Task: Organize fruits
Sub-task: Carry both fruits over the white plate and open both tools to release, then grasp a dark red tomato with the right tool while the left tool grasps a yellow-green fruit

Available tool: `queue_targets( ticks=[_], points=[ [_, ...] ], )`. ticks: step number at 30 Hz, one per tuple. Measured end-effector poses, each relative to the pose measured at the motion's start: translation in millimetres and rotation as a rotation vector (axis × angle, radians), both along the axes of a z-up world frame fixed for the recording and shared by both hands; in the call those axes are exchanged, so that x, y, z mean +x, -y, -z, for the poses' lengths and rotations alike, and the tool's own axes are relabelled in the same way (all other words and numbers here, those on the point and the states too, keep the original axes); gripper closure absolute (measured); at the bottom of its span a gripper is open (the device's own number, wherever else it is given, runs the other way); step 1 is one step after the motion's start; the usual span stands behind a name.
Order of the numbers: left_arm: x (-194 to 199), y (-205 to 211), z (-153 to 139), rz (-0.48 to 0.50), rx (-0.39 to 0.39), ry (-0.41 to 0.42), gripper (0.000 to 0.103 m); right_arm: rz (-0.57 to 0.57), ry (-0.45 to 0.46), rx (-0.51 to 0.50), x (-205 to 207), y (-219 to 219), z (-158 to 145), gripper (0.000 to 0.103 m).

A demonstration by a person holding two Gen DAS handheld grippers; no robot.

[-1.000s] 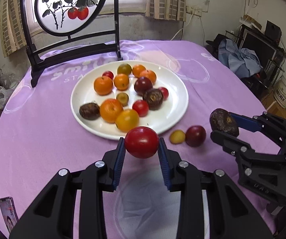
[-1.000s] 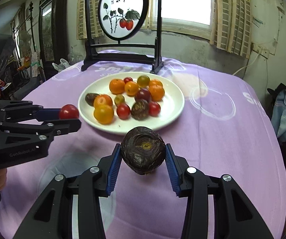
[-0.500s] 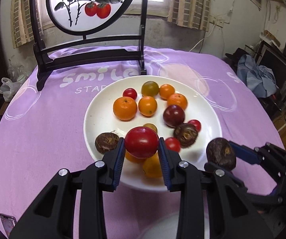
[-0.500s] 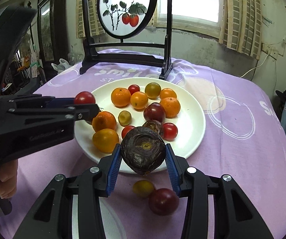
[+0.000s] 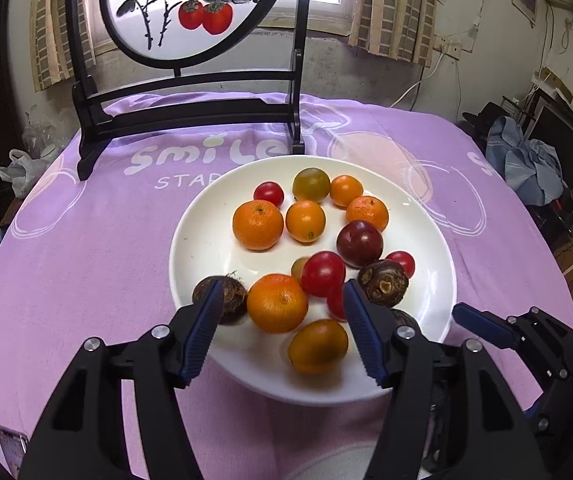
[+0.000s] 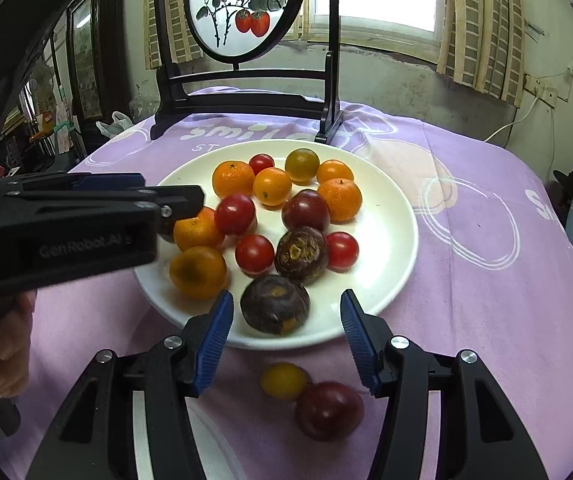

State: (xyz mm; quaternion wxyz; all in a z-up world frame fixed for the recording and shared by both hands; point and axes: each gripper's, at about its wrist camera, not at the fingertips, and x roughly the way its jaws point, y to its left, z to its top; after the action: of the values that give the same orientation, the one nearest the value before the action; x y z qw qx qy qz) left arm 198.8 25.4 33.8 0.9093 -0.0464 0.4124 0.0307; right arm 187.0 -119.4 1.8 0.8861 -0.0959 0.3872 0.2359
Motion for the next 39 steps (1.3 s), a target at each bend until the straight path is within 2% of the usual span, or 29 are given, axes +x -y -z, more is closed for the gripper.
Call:
queue_targets(
  ticks=[13,22,29,34,37,38,39],
  points=[
    [-57,18,4,0.03,-0.024,0.002,0.033,0.037,-0.016,-0.017,-33,53,3,0.047],
    [-76,32,11,0.07,-0.018,-0.012,0.033,0.018,-0.05,-0.052,-45,51,22,0.046],
    [-81,37,26,0.096,-0.017,-0.043,0.032,0.011,-0.072,-0.084,-39,44,36,0.046],
    [-83,36,38,0.11,0.013,-0.073,0.032,0.0,-0.077,-0.108,-31,34,44,0.048],
    [-81,33,44,0.104,0.015,-0.088,0.032,-0.001,-0.076,-0.102,-24,29,44,0.056],
    [-81,32,46,0.101,0.012,-0.093,0.032,0.007,-0.068,-0.107,-22,27,43,0.064],
    [-80,32,47,0.1,0.008,-0.098,0.032,0.008,-0.065,-0.109,-21,27,43,0.064]
  ],
)
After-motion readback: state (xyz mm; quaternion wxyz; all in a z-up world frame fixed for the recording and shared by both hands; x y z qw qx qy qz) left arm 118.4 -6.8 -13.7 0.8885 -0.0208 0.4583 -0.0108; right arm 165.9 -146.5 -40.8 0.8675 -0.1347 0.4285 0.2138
